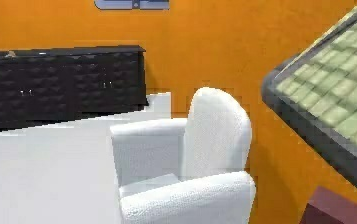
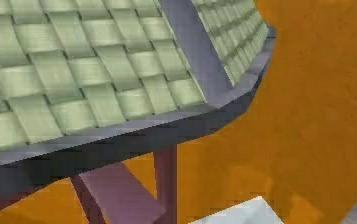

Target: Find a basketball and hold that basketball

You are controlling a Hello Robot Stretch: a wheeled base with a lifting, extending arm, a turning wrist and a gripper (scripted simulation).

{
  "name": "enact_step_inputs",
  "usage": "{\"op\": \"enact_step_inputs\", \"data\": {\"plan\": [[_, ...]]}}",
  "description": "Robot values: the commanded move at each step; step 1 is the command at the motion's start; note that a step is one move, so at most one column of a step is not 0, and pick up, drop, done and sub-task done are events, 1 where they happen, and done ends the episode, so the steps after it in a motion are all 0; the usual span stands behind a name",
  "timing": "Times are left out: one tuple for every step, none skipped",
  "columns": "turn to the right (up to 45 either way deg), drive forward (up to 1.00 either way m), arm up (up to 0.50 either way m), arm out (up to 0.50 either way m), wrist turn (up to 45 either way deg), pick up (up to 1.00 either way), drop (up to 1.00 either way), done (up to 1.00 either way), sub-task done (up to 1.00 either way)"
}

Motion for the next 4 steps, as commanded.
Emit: {"op": "enact_step_inputs", "data": {"plan": [[-45.0, 0.00, 0.00, 0.00, 0.0, 0.00, 0.00, 0.00, 0.00], [-36.0, 0.00, 0.00, 0.00, 0.0, 0.00, 0.00, 0.00, 0.00], [-3.0, 0.00, 0.00, 0.00, 0.0, 0.00, 0.00, 0.00, 0.00], [0.0, 0.70, 0.00, 0.00, 0.0, 0.00, 0.00, 0.00, 0.00]]}}
